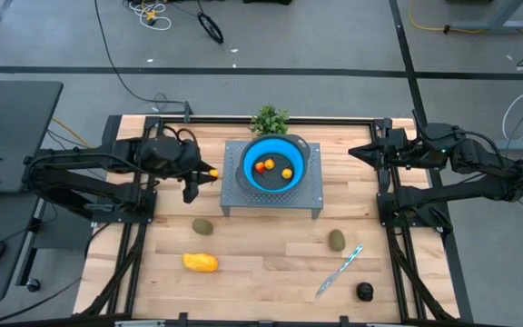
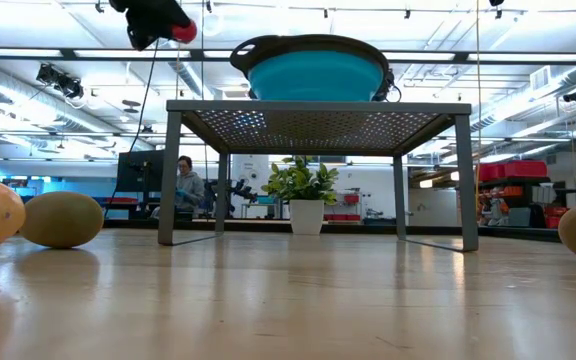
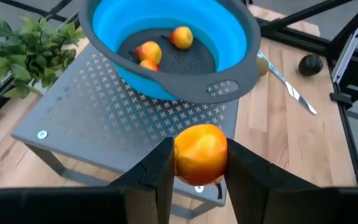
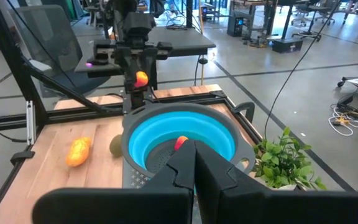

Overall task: Pick & Place Fruit
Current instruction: Put the orange pear into the strainer bowl on the shelf

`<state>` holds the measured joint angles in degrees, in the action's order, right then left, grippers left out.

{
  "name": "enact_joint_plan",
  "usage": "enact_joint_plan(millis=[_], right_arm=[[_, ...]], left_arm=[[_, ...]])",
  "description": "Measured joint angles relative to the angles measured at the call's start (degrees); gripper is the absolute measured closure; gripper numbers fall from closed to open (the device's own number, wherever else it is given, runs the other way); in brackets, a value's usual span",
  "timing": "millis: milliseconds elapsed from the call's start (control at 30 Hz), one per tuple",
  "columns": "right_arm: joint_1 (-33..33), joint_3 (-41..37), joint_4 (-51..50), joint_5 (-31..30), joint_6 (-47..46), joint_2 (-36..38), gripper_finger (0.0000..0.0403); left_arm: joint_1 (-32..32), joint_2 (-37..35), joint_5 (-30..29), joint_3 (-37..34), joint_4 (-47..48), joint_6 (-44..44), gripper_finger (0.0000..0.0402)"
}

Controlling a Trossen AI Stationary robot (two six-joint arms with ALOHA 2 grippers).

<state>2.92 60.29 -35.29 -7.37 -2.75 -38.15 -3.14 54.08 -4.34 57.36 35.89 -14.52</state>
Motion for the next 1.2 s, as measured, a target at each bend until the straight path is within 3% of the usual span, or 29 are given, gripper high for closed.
enact_joint_plan(millis=[567,1200], right_arm=[[0.0,0.0,0.0,0.0,0.0,0.0,0.0396],[0.0,0.0,0.0,0.0,0.0,0.0,0.0396]], left_arm=[[-3.3,10.1,1.6,0.0,-27.3,4.3,0.0276],[-7.2,16.3,6.2,0.4,-34.1,4.7,0.0272]])
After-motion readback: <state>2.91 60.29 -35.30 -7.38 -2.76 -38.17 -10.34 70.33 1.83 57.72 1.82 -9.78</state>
